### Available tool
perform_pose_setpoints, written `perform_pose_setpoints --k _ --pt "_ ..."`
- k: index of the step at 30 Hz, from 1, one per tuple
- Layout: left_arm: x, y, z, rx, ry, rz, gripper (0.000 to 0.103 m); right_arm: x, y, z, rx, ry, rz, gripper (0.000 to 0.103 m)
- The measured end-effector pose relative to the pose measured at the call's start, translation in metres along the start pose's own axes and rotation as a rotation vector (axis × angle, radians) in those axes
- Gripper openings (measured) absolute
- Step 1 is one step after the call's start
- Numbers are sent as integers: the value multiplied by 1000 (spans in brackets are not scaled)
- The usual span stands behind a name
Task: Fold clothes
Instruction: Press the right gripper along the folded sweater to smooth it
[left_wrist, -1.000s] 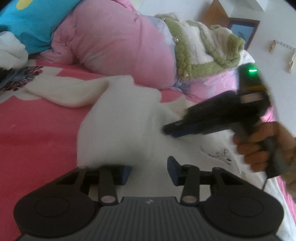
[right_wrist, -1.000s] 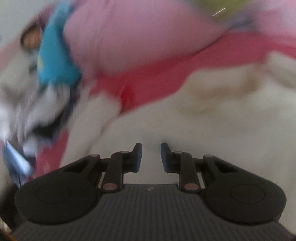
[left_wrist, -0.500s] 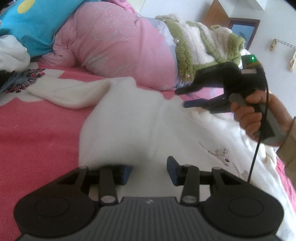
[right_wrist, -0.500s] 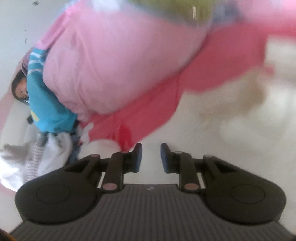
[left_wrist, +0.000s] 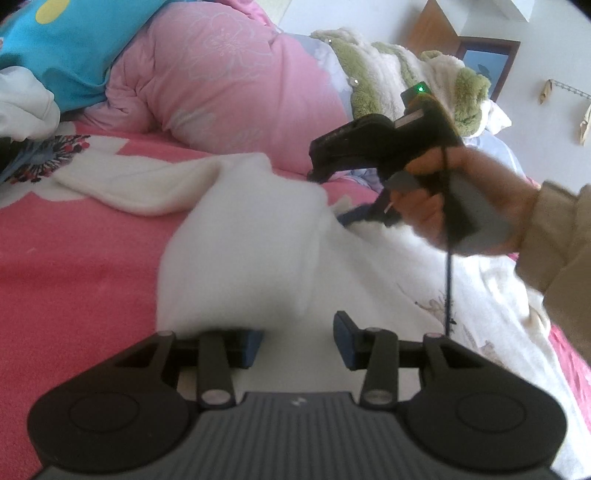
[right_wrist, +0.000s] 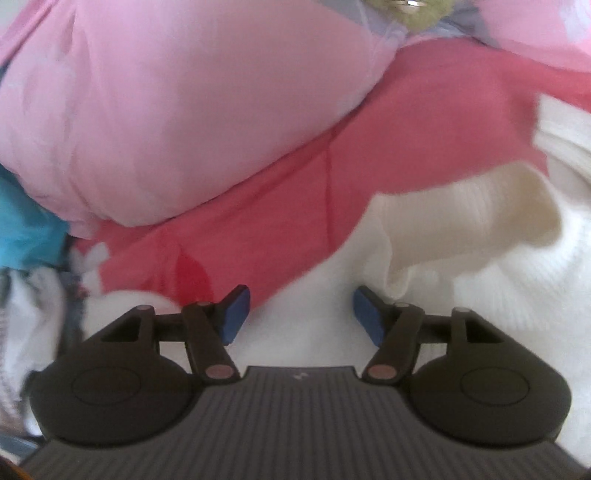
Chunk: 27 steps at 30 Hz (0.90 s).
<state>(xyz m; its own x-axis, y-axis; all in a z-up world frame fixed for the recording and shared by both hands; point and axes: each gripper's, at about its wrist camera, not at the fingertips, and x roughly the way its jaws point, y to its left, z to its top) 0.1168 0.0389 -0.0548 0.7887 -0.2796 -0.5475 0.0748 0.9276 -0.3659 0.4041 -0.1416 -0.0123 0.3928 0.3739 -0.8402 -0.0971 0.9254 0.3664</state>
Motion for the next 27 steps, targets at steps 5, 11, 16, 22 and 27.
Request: perform_pose_setpoints --k 5,11,16,22,27 --pt "0 1 0 -7 -1 -4 43 -29 -7 -14 -72 -211 -7 60" --pt "1 1 1 -9 0 -3 43 -91 -16 -69 -237 -181 42 39" --pt "1 2 2 -6 2 0 43 -82 -16 -124 -372 -54 -55 28" --pt "0 2 2 -7 4 -2 43 -50 -34 -96 -245 -124 -53 23" --pt "0 2 2 -5 3 -4 44 -31 -47 -57 -104 -201 -20 18"
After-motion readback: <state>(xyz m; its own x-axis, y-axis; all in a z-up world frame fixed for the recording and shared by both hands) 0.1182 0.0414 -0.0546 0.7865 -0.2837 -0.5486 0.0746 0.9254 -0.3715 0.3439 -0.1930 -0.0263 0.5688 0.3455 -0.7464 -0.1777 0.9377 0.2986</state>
